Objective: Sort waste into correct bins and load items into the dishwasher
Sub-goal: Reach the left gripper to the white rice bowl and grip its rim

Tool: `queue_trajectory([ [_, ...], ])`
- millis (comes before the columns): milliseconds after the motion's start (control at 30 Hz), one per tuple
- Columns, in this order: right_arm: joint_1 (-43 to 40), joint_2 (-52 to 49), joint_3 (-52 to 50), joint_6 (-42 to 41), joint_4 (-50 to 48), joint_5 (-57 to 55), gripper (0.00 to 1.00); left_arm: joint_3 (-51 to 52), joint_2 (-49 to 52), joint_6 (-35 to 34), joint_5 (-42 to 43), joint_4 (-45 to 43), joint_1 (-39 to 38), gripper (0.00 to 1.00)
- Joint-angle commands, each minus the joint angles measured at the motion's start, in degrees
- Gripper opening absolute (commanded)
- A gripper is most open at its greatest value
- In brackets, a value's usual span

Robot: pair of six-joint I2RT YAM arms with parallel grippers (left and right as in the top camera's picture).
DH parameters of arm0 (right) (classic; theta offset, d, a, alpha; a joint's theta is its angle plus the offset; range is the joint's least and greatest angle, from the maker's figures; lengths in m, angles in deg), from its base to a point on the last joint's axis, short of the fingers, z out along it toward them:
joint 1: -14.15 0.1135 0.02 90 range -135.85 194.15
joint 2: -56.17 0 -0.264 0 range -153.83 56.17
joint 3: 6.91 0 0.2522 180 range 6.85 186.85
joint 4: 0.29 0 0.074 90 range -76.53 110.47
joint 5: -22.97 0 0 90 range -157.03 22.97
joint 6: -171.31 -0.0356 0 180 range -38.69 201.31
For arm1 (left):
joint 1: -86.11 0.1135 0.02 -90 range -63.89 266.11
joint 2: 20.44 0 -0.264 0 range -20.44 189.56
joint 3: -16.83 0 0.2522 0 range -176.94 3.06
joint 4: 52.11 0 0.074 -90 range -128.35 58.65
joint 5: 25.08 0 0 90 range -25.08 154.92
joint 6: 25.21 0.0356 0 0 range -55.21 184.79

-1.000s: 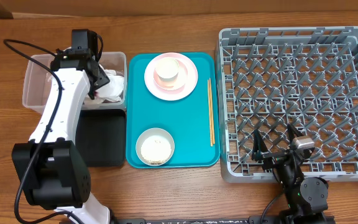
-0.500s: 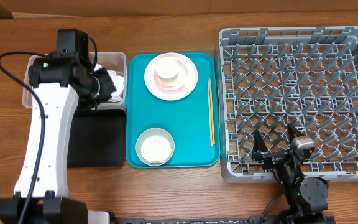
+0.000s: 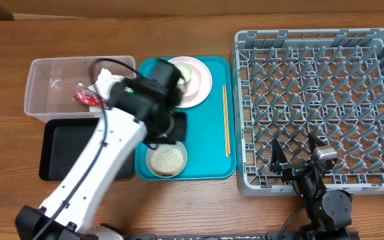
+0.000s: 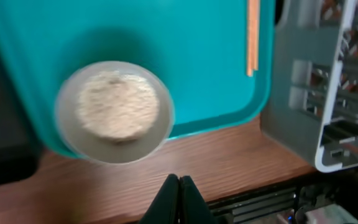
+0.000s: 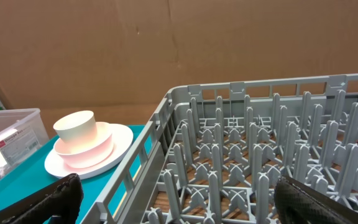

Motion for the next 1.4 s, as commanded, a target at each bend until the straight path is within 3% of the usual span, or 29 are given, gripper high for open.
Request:
queue_trajectory([
  [0, 0.2, 0.5, -0.6, 0.2, -0.4, -0.1, 1.0, 3.3, -0.4, -4.6, -1.7, -2.4, -5.2, 0.04],
  [533, 0.2, 0.5, -0.6, 0.2, -0.4, -0.1, 1.0, 9.5, -0.4, -7.5, -3.4, -11.6, -18.1, 0.04],
  [700, 0.2, 0.5, -0.6, 0.2, -0.4, -0.1, 1.0, 11.3, -0.4, -7.5, -3.5, -13.4, -18.6, 0.06],
  [800, 0.2, 0.5, -0.6, 0.2, -0.4, -0.1, 1.0, 12.5, -0.4, -7.5, -3.5, -13.9, -18.6, 0.18],
  [1033, 0.2, 0.5, -0.6, 0.2, -0.4, -0.1, 1.0, 14.8, -0.4, -7.5, -4.1, -16.4, -18.6, 0.18],
  [1367, 0.2, 0.5, -0.6, 0.2, -0.4, -0.1, 1.0, 21.0, -0.3, -8.0, -15.4, -19.8, -18.6, 0.22],
])
